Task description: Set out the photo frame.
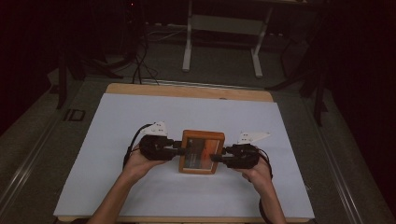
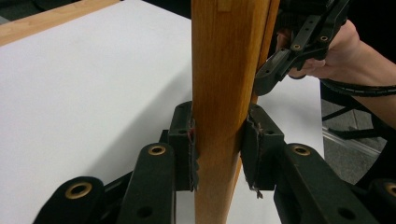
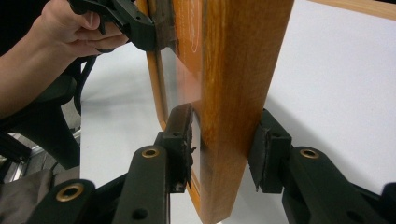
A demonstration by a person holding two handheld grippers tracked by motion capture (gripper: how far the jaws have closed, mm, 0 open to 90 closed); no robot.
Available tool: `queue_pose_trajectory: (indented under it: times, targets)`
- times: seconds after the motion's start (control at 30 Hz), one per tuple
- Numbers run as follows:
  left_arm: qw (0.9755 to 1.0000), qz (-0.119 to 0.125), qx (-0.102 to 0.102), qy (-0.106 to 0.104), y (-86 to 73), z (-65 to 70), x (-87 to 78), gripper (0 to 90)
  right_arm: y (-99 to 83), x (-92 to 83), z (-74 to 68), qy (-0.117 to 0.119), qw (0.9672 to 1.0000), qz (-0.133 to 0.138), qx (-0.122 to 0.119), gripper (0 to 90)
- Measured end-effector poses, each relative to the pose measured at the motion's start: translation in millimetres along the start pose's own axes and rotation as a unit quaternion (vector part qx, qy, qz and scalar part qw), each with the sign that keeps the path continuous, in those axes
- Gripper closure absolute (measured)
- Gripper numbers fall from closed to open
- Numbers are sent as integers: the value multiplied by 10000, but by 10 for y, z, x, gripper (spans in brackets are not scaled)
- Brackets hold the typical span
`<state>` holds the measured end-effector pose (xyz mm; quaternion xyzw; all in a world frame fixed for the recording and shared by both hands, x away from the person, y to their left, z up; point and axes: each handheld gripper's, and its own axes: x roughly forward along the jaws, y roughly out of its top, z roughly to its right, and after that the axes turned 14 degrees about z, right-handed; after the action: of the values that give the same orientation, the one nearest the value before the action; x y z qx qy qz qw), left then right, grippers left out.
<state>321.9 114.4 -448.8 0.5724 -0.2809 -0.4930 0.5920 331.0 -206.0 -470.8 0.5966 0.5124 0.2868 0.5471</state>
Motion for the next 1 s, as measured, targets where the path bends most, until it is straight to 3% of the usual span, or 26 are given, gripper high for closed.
queue_pose_trajectory:
  times: [1.0]
  targets:
    - [9995, -141, -284, 61, -140, -140, 7, 682, -120, 155, 102, -19, 9996, -114, 259, 621]
